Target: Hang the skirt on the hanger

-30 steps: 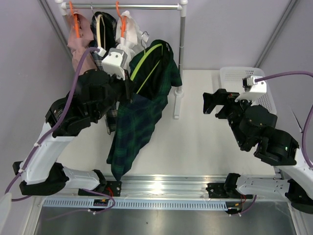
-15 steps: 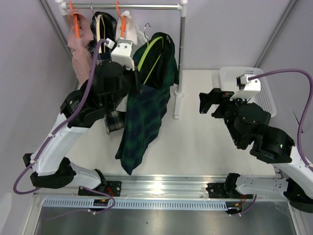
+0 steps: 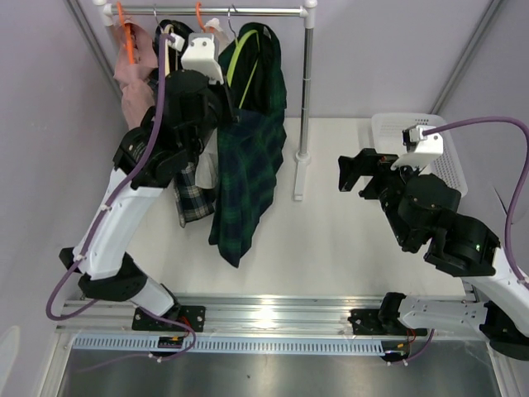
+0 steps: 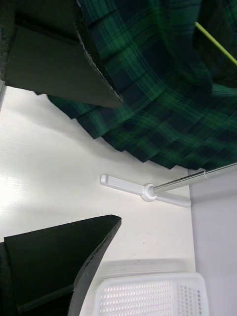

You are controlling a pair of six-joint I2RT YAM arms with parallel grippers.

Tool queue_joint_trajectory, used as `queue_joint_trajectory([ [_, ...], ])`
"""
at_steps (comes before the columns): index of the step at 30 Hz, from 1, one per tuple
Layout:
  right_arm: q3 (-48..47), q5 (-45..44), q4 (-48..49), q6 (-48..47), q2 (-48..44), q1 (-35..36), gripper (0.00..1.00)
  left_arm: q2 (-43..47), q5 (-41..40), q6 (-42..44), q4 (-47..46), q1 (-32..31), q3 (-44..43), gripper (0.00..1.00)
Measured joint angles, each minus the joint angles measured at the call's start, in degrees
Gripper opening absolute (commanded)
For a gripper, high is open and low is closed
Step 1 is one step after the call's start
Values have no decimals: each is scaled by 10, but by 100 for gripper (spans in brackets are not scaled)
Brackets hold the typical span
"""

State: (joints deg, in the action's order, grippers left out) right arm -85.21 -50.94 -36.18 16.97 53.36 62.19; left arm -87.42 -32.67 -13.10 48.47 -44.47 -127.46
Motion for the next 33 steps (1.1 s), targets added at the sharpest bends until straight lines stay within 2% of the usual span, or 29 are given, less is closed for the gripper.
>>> queue_joint_trajectory([
  [5, 0, 0, 0, 0, -6, -2, 95, -57, 14, 0, -3, 25, -75, 0],
  [8, 0, 0, 0, 0, -11, -2, 95, -82, 27, 0, -9, 38, -91, 0],
  [20, 0, 0, 0, -1, -16, -5, 95, -132, 92, 0, -42, 101, -91, 0],
  [28, 0, 0, 0, -1, -23, -6, 95, -153, 122, -7, -47, 114, -88, 0],
  [33, 9, 0, 0, 0, -30, -8, 96, -145, 140, -19, -91, 115, -33, 0],
])
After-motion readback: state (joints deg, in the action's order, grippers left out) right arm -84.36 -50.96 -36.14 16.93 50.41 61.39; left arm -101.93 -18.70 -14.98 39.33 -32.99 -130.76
